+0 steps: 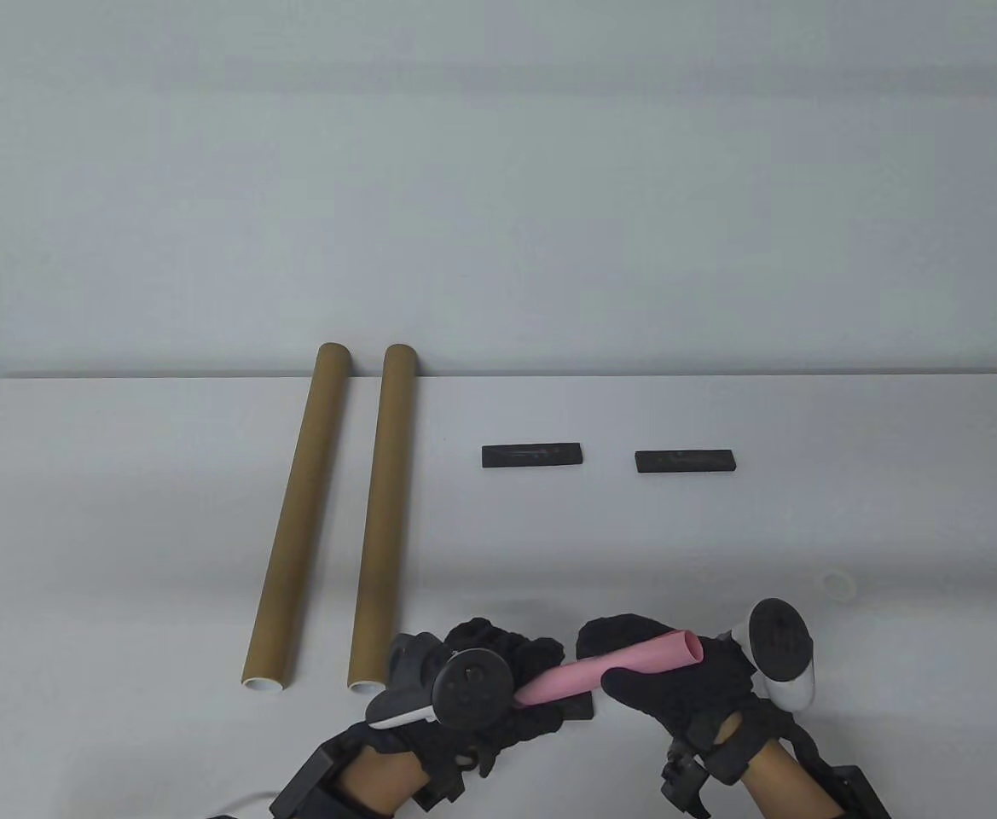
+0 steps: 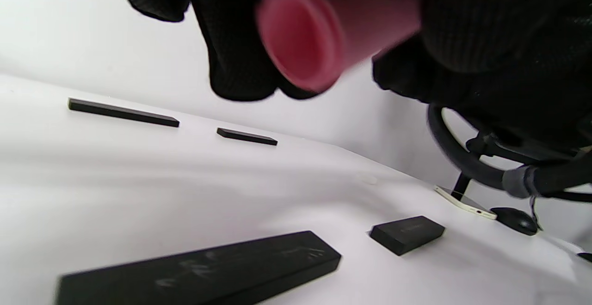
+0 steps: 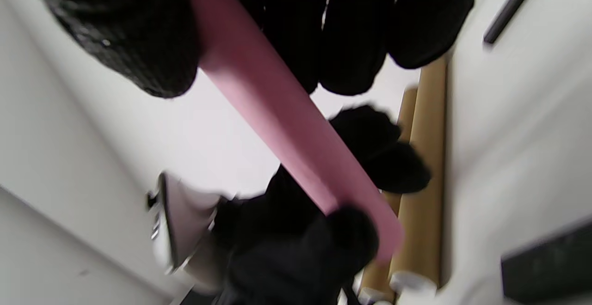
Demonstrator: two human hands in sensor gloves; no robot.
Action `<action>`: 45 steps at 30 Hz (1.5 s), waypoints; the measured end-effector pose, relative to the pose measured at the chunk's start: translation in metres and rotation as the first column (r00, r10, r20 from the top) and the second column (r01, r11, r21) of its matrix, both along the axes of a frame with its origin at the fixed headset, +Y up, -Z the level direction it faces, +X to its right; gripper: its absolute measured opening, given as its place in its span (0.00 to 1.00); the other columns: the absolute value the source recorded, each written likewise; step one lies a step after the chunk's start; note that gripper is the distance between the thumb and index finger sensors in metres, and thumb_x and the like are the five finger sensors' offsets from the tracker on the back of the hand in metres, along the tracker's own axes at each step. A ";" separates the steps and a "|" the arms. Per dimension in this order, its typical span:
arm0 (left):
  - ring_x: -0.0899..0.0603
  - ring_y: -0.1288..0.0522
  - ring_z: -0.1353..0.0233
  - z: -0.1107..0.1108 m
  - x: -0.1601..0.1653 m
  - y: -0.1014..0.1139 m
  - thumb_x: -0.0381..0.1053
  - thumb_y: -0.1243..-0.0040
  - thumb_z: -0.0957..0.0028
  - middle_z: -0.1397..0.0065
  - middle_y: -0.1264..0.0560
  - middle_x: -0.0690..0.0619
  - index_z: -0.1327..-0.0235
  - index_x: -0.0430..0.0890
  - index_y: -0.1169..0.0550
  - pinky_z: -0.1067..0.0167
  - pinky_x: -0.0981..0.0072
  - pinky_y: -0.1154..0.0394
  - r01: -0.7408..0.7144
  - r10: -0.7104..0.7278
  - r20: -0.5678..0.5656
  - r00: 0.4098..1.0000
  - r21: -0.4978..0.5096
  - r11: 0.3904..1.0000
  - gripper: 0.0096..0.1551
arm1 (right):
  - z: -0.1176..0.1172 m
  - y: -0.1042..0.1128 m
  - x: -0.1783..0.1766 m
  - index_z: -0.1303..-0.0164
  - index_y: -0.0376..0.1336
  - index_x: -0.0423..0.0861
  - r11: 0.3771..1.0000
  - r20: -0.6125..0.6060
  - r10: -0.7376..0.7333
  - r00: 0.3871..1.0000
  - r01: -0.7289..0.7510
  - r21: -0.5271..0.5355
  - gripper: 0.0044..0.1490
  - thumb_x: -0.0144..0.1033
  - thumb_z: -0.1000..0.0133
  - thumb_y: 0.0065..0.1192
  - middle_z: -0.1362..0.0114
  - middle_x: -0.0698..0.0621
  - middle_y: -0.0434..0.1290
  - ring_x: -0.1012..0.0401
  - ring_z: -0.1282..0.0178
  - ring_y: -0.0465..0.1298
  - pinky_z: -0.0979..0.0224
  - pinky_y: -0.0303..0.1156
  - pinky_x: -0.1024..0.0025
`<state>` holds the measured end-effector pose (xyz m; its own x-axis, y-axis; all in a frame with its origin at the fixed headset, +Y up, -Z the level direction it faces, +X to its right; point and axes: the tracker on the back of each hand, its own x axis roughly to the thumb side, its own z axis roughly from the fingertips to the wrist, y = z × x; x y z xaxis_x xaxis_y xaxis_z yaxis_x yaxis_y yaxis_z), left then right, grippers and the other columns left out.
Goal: Roll up papers and store in mailing tubes
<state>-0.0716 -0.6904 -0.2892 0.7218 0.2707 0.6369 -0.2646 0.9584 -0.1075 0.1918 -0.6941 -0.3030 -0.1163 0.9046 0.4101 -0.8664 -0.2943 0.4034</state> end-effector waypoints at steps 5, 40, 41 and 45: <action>0.43 0.20 0.28 -0.016 -0.025 0.006 0.74 0.38 0.62 0.31 0.22 0.54 0.29 0.54 0.30 0.29 0.44 0.32 0.163 -0.140 -0.214 0.967 0.093 0.982 0.47 | 0.007 0.026 0.030 0.39 0.75 0.43 0.926 0.387 0.212 0.897 -0.311 0.213 0.36 0.57 0.48 0.75 0.39 0.44 0.82 0.44 0.42 0.84 0.37 0.78 0.40; 0.36 0.29 0.21 -0.153 -0.193 -0.018 0.75 0.35 0.65 0.22 0.32 0.48 0.23 0.50 0.39 0.26 0.36 0.32 0.146 -0.559 -0.745 0.365 -0.547 0.824 0.59 | 0.012 0.033 0.034 0.41 0.76 0.41 0.782 0.573 0.379 0.727 -0.582 0.222 0.37 0.58 0.48 0.73 0.41 0.42 0.83 0.43 0.43 0.84 0.39 0.77 0.39; 0.36 0.29 0.21 -0.158 -0.195 -0.024 0.76 0.35 0.66 0.22 0.32 0.48 0.22 0.50 0.40 0.26 0.36 0.31 0.132 -0.585 -0.734 0.346 -0.579 0.805 0.60 | 0.012 0.033 0.034 0.41 0.76 0.41 0.779 0.571 0.381 0.727 -0.585 0.226 0.37 0.58 0.48 0.73 0.41 0.43 0.83 0.43 0.43 0.84 0.39 0.77 0.39; 0.37 0.27 0.23 -0.173 -0.203 -0.044 0.76 0.35 0.66 0.23 0.32 0.47 0.22 0.47 0.41 0.27 0.38 0.29 0.092 -0.656 -0.701 0.279 -0.661 0.745 0.62 | 0.015 0.034 0.032 0.41 0.76 0.41 0.769 0.569 0.382 0.728 -0.592 0.241 0.37 0.58 0.48 0.73 0.41 0.42 0.83 0.43 0.43 0.84 0.39 0.77 0.39</action>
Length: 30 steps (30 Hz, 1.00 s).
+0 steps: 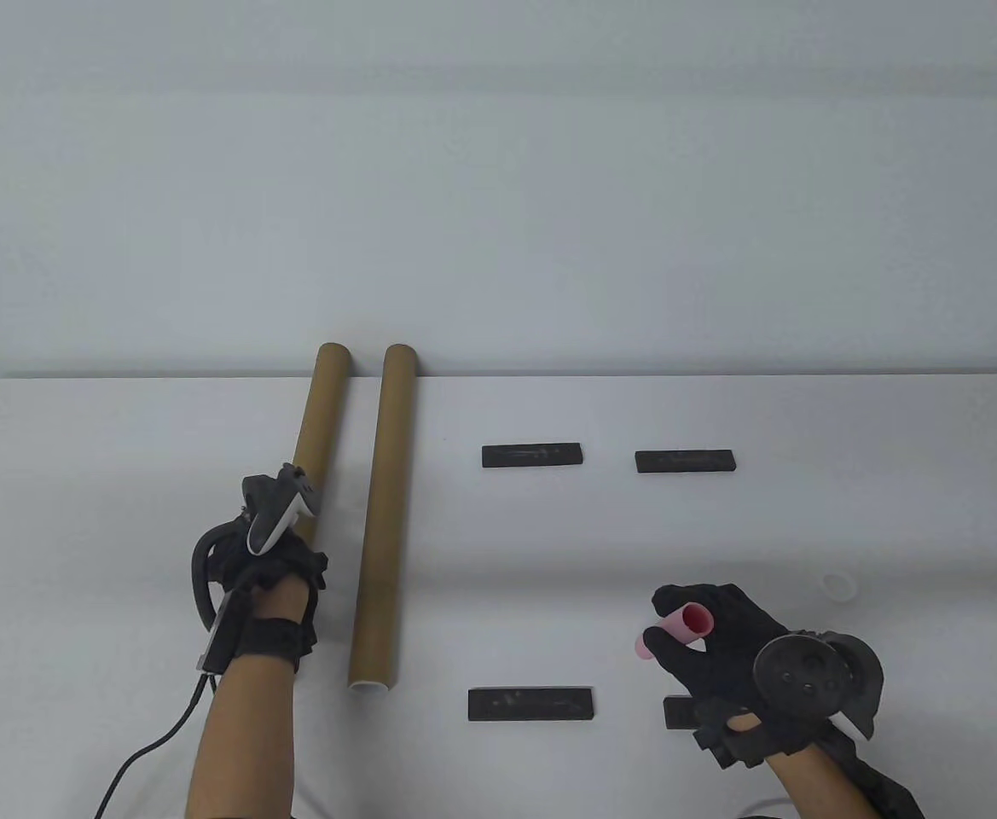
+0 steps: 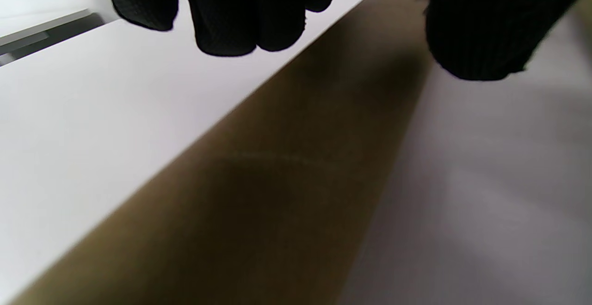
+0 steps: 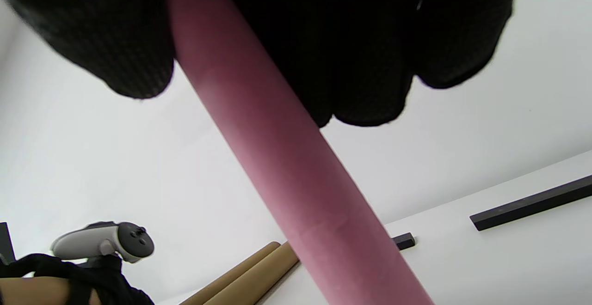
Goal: Roll up papers and store in mailing tubes
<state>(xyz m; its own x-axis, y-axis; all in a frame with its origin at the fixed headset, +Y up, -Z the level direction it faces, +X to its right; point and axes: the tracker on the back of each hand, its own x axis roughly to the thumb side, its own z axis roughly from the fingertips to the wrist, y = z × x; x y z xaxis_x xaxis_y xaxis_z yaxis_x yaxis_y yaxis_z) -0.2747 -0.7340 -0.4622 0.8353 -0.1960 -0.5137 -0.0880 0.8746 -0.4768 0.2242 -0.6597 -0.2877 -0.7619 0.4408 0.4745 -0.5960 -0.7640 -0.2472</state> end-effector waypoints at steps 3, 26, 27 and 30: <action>0.37 0.25 0.26 -0.005 -0.002 -0.012 0.76 0.34 0.67 0.25 0.29 0.45 0.24 0.45 0.40 0.30 0.41 0.26 -0.056 0.054 -0.044 0.998 -0.029 0.998 0.63 | 0.004 0.002 -0.003 0.41 0.76 0.41 1.000 -0.012 0.008 1.000 -0.007 0.017 0.37 0.58 0.48 0.73 0.41 0.42 0.83 0.43 0.43 0.84 0.38 0.77 0.38; 0.45 0.19 0.35 0.036 -0.011 0.066 0.56 0.18 0.64 0.30 0.33 0.47 0.30 0.55 0.36 0.33 0.48 0.21 0.049 -0.046 -0.016 0.999 0.369 0.928 0.51 | 0.006 0.006 0.000 0.41 0.76 0.41 0.999 -0.023 -0.027 0.999 0.028 0.027 0.37 0.58 0.48 0.73 0.41 0.42 0.83 0.43 0.44 0.84 0.38 0.77 0.38; 0.46 0.20 0.34 0.045 -0.006 0.072 0.55 0.17 0.65 0.30 0.33 0.49 0.31 0.58 0.34 0.32 0.47 0.22 0.066 -0.079 0.015 0.997 0.417 0.907 0.50 | 0.005 0.006 0.002 0.41 0.76 0.41 0.999 -0.016 -0.038 0.999 0.039 0.022 0.37 0.59 0.48 0.72 0.41 0.42 0.83 0.43 0.44 0.84 0.39 0.77 0.38; 0.47 0.21 0.33 0.064 0.007 0.081 0.55 0.16 0.65 0.30 0.33 0.52 0.34 0.64 0.32 0.28 0.42 0.27 0.072 -0.137 0.095 0.986 0.498 0.864 0.47 | 0.000 0.005 0.010 0.41 0.76 0.41 0.996 0.002 -0.090 0.996 0.090 -0.002 0.37 0.58 0.48 0.73 0.41 0.42 0.83 0.43 0.44 0.84 0.38 0.77 0.38</action>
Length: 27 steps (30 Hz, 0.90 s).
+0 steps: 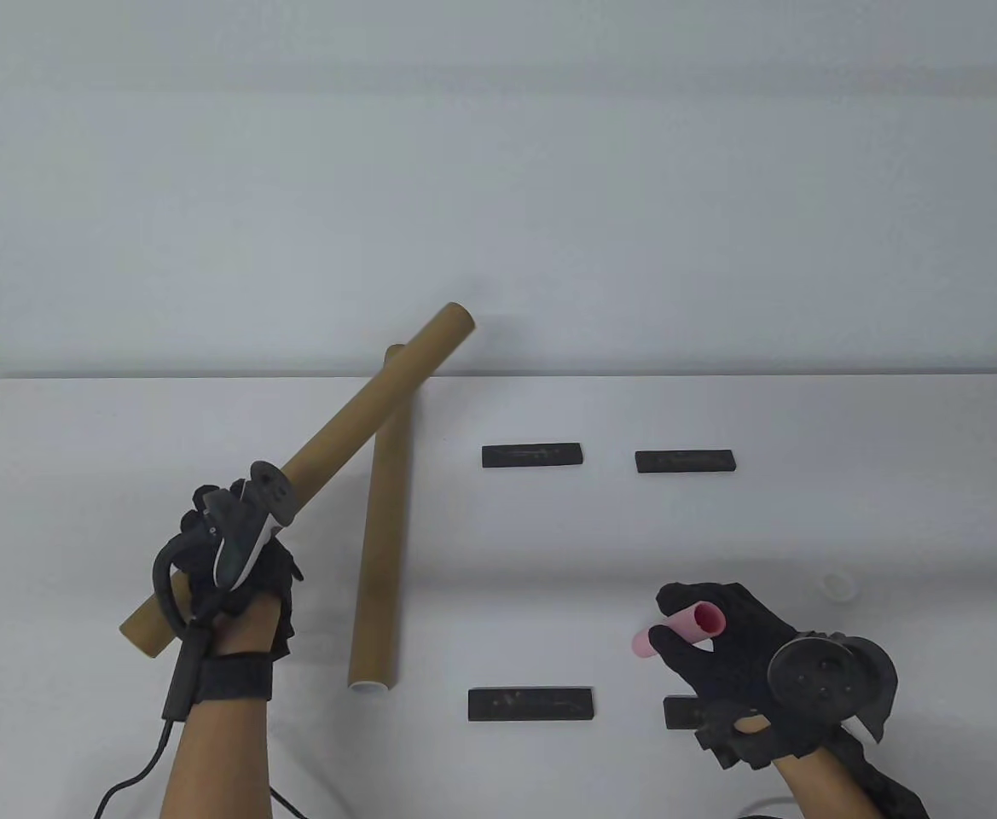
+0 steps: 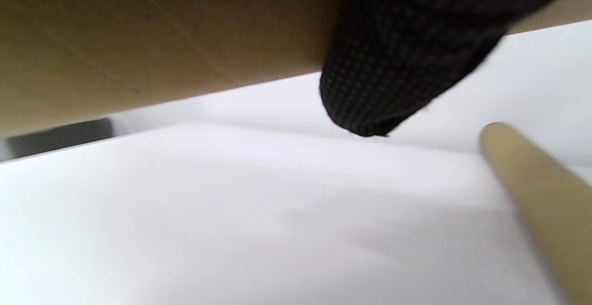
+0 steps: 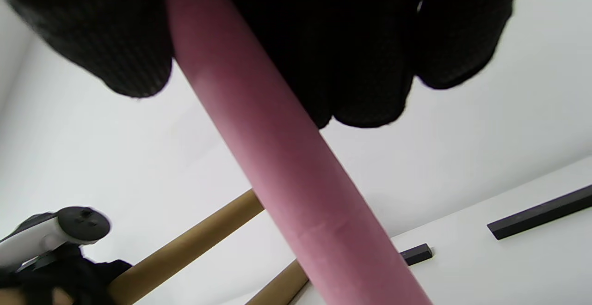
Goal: Roll up papers and store in mailing tubes
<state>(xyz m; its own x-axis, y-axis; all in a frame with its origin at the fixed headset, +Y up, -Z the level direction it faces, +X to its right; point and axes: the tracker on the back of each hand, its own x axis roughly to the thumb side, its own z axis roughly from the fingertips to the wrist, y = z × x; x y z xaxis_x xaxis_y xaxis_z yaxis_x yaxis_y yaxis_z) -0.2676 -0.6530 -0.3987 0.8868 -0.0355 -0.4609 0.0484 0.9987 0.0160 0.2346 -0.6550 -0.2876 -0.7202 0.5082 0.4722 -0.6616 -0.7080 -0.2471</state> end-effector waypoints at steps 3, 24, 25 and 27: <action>0.49 0.23 0.30 0.019 0.014 0.002 0.55 0.17 0.66 0.29 0.34 0.55 0.36 0.69 0.32 0.25 0.34 0.33 0.077 -0.085 0.089 0.992 0.091 0.993 0.46 | -0.005 -0.002 0.010 0.41 0.76 0.41 0.998 0.016 -0.061 0.998 0.061 -0.029 0.37 0.58 0.48 0.73 0.42 0.42 0.83 0.43 0.44 0.84 0.39 0.77 0.38; 0.43 0.27 0.20 0.065 0.044 -0.013 0.54 0.17 0.66 0.27 0.28 0.59 0.39 0.74 0.32 0.29 0.23 0.41 0.044 -0.158 0.425 0.891 0.266 0.963 0.44 | -0.028 -0.024 0.099 0.35 0.72 0.45 0.655 0.032 -0.748 0.663 0.745 -0.125 0.36 0.61 0.43 0.68 0.36 0.46 0.80 0.46 0.38 0.82 0.34 0.77 0.42; 0.43 0.27 0.20 0.066 0.044 -0.013 0.54 0.17 0.66 0.27 0.28 0.59 0.39 0.74 0.32 0.29 0.23 0.41 0.033 -0.151 0.430 0.890 0.271 0.962 0.44 | -0.029 -0.025 0.098 0.34 0.71 0.45 0.628 0.021 -0.770 0.637 0.764 -0.148 0.36 0.60 0.42 0.68 0.35 0.46 0.79 0.46 0.38 0.82 0.33 0.76 0.42; 0.43 0.27 0.20 0.067 0.044 -0.012 0.54 0.18 0.66 0.27 0.28 0.59 0.39 0.74 0.32 0.29 0.23 0.41 0.005 -0.130 0.451 0.883 0.268 0.964 0.44 | -0.032 -0.030 0.095 0.34 0.71 0.45 0.609 0.003 -0.785 0.620 0.772 -0.183 0.36 0.61 0.42 0.67 0.35 0.46 0.79 0.46 0.37 0.82 0.33 0.76 0.42</action>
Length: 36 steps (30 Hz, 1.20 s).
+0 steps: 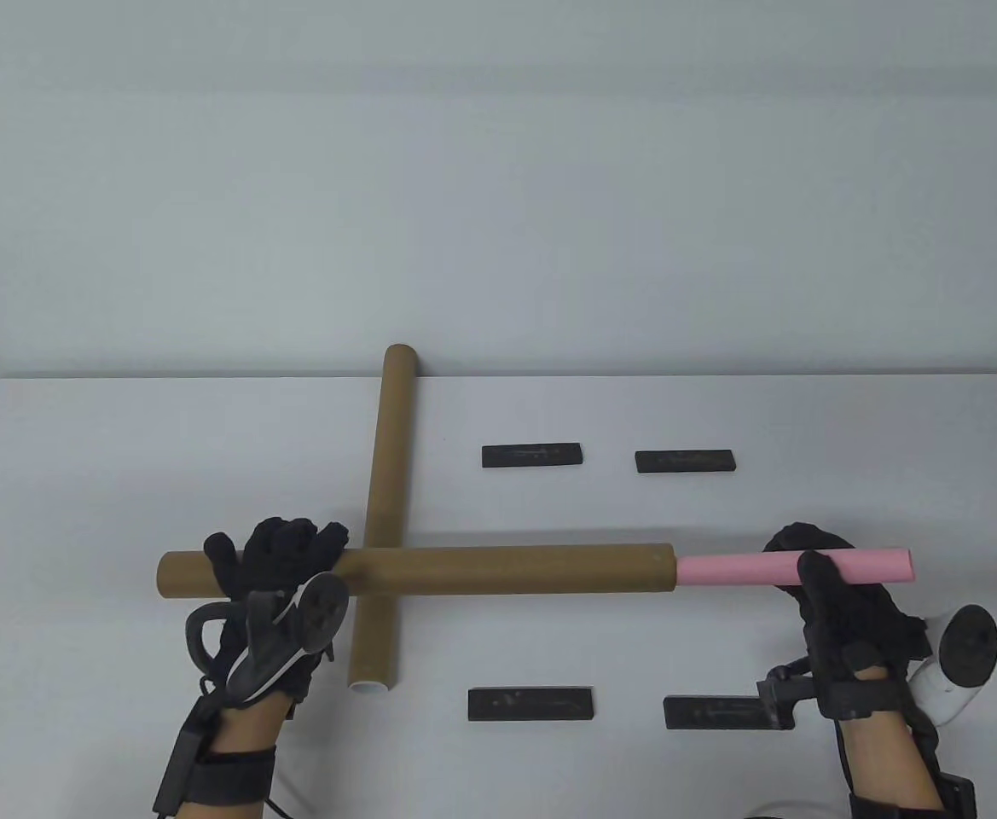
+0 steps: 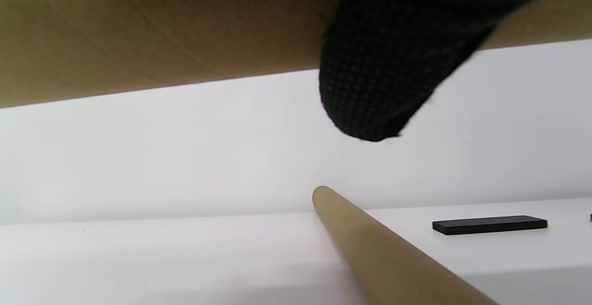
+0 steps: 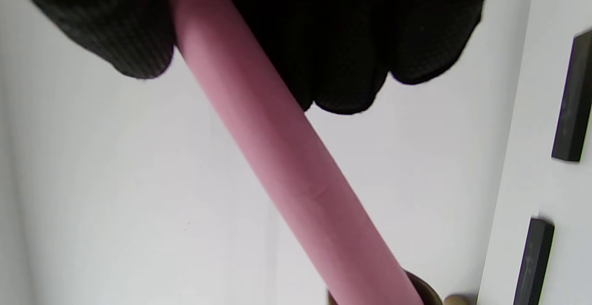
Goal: Roll up papers and store in mailing tubes
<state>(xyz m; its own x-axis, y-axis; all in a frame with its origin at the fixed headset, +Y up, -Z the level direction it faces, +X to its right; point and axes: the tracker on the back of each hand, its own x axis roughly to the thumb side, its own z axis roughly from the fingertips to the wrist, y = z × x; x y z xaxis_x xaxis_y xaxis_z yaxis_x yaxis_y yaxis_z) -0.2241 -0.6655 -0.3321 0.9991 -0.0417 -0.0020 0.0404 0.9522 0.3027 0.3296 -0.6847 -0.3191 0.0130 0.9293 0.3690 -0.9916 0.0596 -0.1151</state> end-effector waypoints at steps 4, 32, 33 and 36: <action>0.44 0.27 0.21 0.000 0.004 -0.001 0.54 0.18 0.66 0.27 0.28 0.59 0.39 0.74 0.32 0.29 0.23 0.41 -0.013 0.013 0.027 1.000 0.002 1.000 0.44 | -0.007 -0.013 -0.011 0.32 0.69 0.46 0.997 -0.115 -0.076 0.990 0.072 -0.041 0.37 0.62 0.41 0.66 0.32 0.47 0.78 0.47 0.35 0.80 0.31 0.75 0.42; 0.45 0.24 0.23 0.004 0.032 -0.006 0.55 0.17 0.67 0.28 0.27 0.59 0.38 0.72 0.31 0.30 0.24 0.39 -0.081 0.090 0.153 0.984 -0.069 0.994 0.44 | 0.013 0.009 -0.077 0.11 0.37 0.39 0.876 -0.140 0.468 0.872 -0.437 0.206 0.65 0.71 0.42 0.54 0.10 0.37 0.45 0.32 0.12 0.53 0.18 0.57 0.30; 0.45 0.24 0.23 0.004 0.035 -0.006 0.55 0.17 0.67 0.28 0.27 0.59 0.39 0.72 0.31 0.30 0.24 0.38 -0.064 0.073 0.142 0.987 -0.064 0.996 0.44 | 0.013 0.008 -0.079 0.12 0.36 0.40 0.876 -0.138 0.468 0.873 -0.437 0.203 0.64 0.70 0.41 0.53 0.10 0.39 0.45 0.33 0.12 0.54 0.18 0.58 0.31; 0.45 0.24 0.23 0.004 0.031 -0.006 0.55 0.18 0.67 0.28 0.27 0.59 0.38 0.72 0.31 0.29 0.25 0.38 -0.078 0.088 0.132 0.987 -0.074 0.994 0.44 | 0.012 0.011 -0.070 0.12 0.41 0.38 0.895 -0.127 0.428 0.895 -0.399 0.199 0.64 0.69 0.43 0.58 0.11 0.36 0.49 0.30 0.13 0.54 0.20 0.57 0.27</action>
